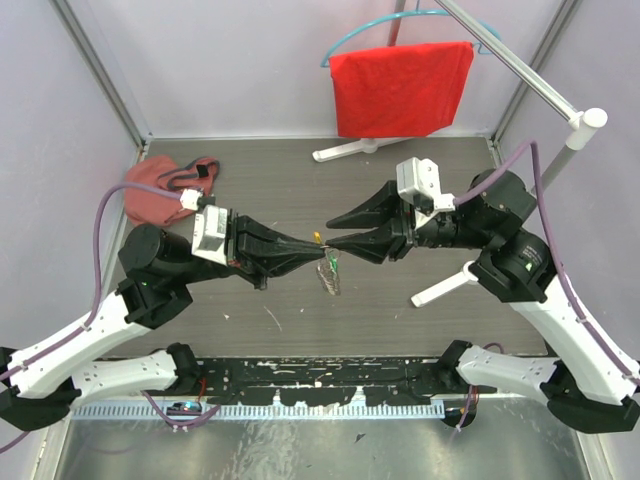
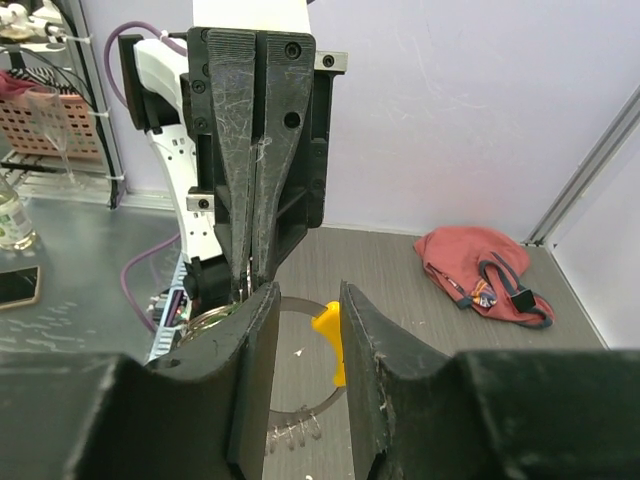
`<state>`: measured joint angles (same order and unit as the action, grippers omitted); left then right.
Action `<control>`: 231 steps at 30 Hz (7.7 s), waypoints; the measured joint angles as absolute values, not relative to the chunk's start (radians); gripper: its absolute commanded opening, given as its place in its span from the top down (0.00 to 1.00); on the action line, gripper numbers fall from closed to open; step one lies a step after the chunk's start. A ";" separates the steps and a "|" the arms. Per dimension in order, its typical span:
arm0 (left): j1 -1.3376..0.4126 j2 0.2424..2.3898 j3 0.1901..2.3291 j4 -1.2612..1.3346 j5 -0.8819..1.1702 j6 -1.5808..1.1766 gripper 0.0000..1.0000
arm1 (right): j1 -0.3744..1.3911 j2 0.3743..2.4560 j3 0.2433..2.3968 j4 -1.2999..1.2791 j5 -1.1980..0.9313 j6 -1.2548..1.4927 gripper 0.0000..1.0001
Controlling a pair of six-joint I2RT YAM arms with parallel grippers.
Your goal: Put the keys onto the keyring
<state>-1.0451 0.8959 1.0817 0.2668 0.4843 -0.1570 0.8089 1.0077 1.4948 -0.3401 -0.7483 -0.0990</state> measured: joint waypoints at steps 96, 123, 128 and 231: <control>-1.043 1.039 1.483 -0.567 0.425 0.110 0.41 | 0.809 1.061 1.546 -0.737 -0.698 -0.295 0.99; -1.043 1.099 1.488 -0.563 0.459 0.101 0.70 | 0.809 1.061 1.546 -0.738 -0.759 -0.305 0.99; -1.043 1.108 1.493 -0.562 0.467 0.102 0.77 | 0.809 1.061 1.546 -0.738 -0.762 -0.309 0.99; -1.043 0.999 1.386 -0.387 0.402 0.104 1.00 | 0.808 0.989 1.408 -0.512 -0.654 -0.001 0.99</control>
